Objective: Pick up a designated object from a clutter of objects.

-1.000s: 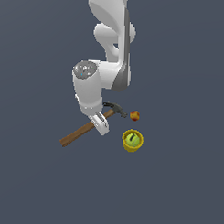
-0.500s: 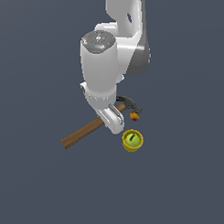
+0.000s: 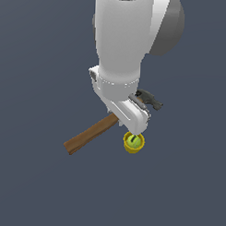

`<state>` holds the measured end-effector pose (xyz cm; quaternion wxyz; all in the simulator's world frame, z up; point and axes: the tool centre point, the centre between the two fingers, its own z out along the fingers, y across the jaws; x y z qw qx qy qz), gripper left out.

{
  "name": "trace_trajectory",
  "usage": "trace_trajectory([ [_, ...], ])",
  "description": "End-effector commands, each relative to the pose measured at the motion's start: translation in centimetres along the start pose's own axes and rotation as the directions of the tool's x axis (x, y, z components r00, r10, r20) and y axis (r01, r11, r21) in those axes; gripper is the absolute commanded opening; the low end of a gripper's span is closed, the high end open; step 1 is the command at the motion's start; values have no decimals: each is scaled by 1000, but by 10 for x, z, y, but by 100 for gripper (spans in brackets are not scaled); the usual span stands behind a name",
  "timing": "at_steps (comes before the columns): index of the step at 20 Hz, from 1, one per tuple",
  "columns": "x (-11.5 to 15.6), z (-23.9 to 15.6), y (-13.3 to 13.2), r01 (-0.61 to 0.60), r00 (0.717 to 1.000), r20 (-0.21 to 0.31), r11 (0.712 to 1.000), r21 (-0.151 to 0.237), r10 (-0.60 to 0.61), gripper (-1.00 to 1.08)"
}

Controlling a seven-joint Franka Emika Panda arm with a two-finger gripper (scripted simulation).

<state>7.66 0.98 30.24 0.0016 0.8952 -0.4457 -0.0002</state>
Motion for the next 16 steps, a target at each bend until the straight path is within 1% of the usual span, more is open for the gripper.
trace_trajectory([
  [1,-2,-19,-13,-1,1000,-1,1000,2,1,-100],
  [9,-6,-63,-46,0,1000,0,1000,3,0,-100],
  [16,-7,-85,-63,0,1000,1,1000,3,0,-100],
])
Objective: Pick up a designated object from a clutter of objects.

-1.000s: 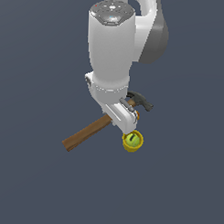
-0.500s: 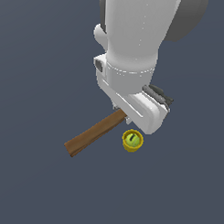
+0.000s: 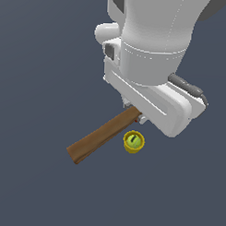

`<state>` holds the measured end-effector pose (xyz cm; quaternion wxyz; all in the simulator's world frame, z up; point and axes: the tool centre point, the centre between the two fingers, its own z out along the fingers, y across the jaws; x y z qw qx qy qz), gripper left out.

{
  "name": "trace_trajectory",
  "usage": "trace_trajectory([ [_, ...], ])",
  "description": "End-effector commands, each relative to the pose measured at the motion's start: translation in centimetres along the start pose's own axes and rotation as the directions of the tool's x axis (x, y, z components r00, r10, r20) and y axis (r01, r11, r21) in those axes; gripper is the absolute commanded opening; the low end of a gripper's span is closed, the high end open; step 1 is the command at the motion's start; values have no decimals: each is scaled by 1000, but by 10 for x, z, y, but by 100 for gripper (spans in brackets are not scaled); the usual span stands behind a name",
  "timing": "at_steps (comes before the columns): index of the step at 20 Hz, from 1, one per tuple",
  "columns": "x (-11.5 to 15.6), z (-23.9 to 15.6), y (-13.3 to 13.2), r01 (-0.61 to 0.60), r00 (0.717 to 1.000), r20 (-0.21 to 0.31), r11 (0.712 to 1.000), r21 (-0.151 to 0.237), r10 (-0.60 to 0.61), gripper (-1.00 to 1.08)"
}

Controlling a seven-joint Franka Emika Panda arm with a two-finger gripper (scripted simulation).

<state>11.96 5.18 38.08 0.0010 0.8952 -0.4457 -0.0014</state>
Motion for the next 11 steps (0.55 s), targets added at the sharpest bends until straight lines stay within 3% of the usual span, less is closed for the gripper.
trace_trajectory([
  [1,0,-8,-5,0,1000,-2,1000,3,0,-100],
  [11,0,-17,-12,0,1000,-2,1000,3,0,-100],
])
